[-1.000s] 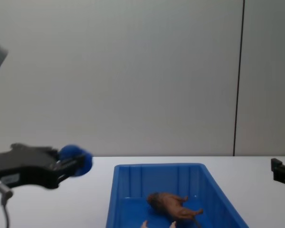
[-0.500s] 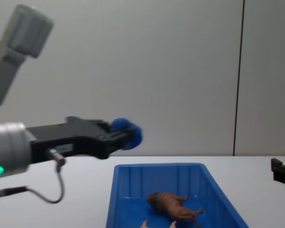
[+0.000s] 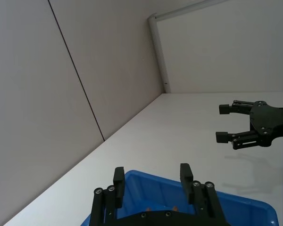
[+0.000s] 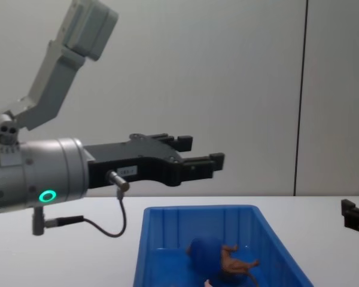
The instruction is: Pick up the two dolls from the table and place them into the box.
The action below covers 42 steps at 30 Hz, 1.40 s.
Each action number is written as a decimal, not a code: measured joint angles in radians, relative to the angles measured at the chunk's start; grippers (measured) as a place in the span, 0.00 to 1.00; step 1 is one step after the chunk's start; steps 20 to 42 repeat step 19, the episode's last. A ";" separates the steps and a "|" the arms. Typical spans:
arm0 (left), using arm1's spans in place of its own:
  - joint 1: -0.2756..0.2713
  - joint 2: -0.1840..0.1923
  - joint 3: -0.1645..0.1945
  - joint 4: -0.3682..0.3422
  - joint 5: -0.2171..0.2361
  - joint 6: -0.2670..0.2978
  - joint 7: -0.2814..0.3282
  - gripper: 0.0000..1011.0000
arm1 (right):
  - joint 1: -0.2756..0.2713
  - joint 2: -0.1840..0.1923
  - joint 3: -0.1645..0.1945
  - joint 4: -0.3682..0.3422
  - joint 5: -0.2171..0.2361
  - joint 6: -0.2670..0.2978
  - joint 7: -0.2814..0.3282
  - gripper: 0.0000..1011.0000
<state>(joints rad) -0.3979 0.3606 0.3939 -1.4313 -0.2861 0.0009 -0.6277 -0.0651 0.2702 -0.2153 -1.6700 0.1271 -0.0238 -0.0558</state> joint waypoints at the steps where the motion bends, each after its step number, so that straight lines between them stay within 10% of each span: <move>1: -0.003 -0.003 0.001 0.003 0.001 0.000 -0.003 0.74 | 0.000 0.000 0.000 0.000 0.000 0.000 0.000 0.99; 11: -0.027 -0.023 0.008 0.027 0.009 -0.004 -0.025 0.99 | 0.000 0.000 0.000 0.000 0.000 0.000 0.000 0.99; 42: -0.037 -0.031 0.011 0.036 0.012 -0.005 -0.035 0.99 | 0.000 0.000 0.000 0.000 0.000 0.000 0.000 0.99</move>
